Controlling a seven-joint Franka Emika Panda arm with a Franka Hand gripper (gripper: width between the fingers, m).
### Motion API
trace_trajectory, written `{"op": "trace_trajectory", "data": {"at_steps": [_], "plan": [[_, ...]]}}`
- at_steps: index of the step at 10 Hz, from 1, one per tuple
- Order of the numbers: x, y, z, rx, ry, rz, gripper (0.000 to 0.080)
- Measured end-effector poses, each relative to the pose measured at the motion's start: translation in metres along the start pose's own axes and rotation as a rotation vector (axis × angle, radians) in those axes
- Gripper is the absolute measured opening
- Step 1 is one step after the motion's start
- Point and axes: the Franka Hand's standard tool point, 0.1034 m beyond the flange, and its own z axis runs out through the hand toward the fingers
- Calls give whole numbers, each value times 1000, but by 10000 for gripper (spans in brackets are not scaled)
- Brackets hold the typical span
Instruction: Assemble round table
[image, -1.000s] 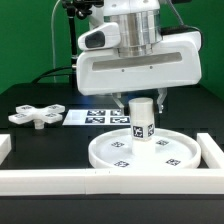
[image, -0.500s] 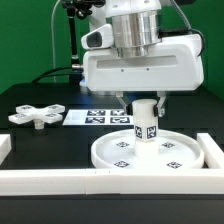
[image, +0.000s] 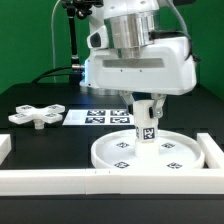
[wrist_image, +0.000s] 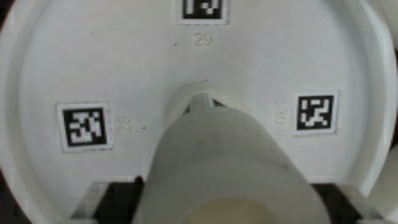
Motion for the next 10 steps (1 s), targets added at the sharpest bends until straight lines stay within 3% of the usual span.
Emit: {"op": "trace_trajectory", "data": {"at_steps": [4,8,9,10], "plan": [[0,-1,2,51,-58,469,409],[-1,-2,1,51,-76,629,409],[-2,-3,1,43,-73,569,487],[-5,-8,-2,27,-74,476,613]]}}
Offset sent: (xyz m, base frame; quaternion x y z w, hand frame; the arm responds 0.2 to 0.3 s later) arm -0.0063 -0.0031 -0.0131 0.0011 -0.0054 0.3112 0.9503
